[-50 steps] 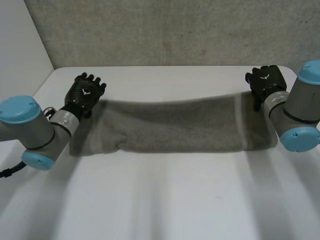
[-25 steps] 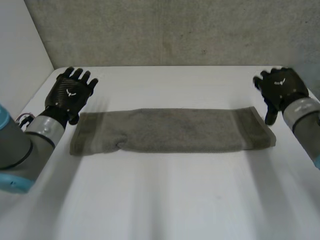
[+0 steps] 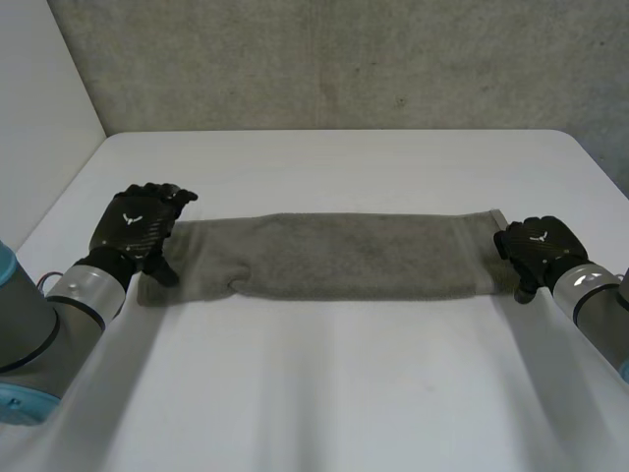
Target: Fold the towel.
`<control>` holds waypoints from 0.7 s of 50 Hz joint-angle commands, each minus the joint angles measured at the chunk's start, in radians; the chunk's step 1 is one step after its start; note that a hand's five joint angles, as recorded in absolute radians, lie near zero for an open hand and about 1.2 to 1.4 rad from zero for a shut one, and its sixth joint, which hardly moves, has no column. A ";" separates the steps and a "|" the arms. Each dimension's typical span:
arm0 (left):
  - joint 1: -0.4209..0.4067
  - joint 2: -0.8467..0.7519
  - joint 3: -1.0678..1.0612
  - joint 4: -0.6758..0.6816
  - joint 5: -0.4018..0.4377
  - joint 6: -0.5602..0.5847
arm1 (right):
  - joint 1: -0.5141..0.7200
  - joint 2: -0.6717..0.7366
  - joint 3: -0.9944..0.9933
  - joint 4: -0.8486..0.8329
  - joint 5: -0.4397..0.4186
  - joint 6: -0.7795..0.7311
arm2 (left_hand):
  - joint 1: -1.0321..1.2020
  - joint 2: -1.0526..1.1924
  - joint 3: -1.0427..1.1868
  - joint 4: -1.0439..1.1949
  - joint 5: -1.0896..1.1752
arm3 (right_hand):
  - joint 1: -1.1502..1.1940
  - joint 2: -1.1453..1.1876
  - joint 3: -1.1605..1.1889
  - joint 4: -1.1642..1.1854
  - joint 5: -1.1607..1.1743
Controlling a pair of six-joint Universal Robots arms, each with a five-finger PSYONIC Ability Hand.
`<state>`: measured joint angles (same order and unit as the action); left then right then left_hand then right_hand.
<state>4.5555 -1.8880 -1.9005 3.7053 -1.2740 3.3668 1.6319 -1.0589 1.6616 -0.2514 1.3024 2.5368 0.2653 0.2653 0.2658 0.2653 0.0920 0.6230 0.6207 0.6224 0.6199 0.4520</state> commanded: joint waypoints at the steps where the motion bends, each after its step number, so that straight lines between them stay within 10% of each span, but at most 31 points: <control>1: 0.007 0.001 -0.002 -0.002 0.002 -0.072 | -0.001 0.054 -0.036 -0.043 0.005 0.000 | 0.030 0.030 0.030 0.030 0.029 | 0.108 0.110 0.108 0.111 0.104; 10: 0.007 -0.003 -0.002 0.002 0.004 -0.069 | -0.029 0.102 -0.083 -0.034 0.021 0.000 | 0.019 0.019 0.018 0.019 0.017 | 0.771 0.774 0.772 0.774 0.768; 35: -0.012 -0.123 0.041 -0.002 -0.004 0.063 | -0.309 -0.033 -0.124 0.078 0.081 -0.191 | 0.010 0.010 0.009 0.010 0.009 | 0.773 0.776 0.774 0.776 0.770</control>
<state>4.5538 -2.0301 -1.8573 3.7079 -1.2737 3.4024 1.3841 -1.0837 1.5816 -0.1920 1.3715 2.4636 0.2572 0.2573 0.2573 0.2569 0.0801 1.3286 1.3068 1.3373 1.3388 1.1521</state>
